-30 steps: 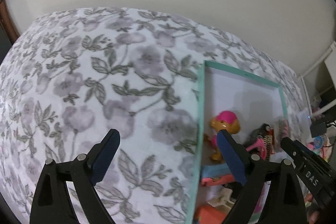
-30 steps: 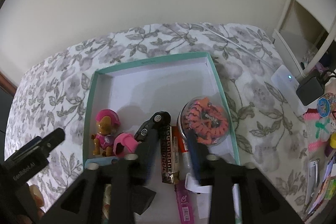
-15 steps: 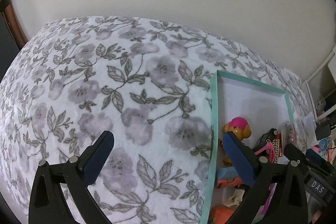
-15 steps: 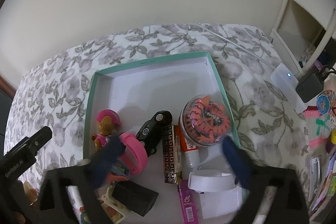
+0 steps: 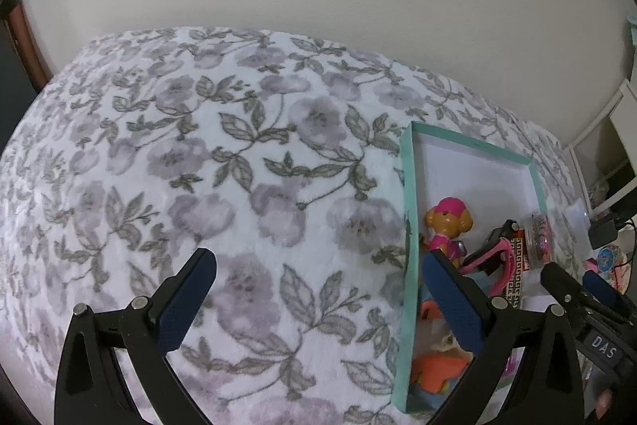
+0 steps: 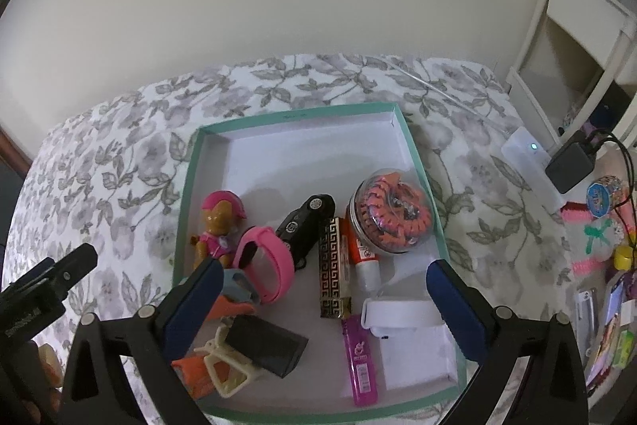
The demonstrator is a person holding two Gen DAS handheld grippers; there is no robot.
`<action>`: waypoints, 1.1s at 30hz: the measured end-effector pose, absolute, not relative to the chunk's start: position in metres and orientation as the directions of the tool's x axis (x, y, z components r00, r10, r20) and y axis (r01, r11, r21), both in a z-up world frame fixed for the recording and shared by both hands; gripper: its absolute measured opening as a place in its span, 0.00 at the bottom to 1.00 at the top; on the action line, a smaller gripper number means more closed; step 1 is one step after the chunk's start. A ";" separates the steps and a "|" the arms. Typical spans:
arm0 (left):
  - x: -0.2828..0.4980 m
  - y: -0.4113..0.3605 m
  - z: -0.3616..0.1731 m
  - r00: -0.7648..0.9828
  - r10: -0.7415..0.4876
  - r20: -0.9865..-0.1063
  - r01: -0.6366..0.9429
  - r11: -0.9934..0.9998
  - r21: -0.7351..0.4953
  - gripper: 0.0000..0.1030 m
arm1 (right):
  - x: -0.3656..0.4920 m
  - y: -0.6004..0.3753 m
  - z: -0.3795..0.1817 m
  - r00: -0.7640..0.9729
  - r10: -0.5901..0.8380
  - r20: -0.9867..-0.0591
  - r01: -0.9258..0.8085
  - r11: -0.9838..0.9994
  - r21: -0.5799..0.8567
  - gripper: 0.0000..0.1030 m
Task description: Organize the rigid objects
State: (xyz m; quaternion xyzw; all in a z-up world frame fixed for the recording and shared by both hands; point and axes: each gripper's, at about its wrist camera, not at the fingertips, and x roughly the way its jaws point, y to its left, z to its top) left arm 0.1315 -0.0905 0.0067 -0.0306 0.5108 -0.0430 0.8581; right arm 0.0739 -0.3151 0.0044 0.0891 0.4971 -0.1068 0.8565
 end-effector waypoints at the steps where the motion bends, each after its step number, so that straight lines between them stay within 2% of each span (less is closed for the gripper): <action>1: 0.130 -0.090 0.009 0.478 -0.097 -0.873 0.042 0.995 -0.087 1.00 | 0.071 -0.314 0.006 0.488 -0.091 -0.868 0.270 0.962 0.050 1.00; 12: 0.088 -0.082 0.032 0.526 -0.049 -0.849 0.046 0.999 -0.029 1.00 | 0.038 -0.292 0.016 0.500 -0.094 -0.861 0.255 0.966 0.043 1.00; 19: 0.062 -0.074 0.038 0.513 -0.097 -0.853 0.072 0.995 -0.071 1.00 | 0.012 -0.280 0.023 0.519 -0.100 -0.849 0.256 0.966 0.043 1.00; 33: 0.018 -0.066 0.037 0.502 -0.073 -0.862 0.092 0.995 -0.031 1.00 | -0.034 -0.262 0.026 0.529 -0.104 -0.842 0.248 0.968 0.036 1.00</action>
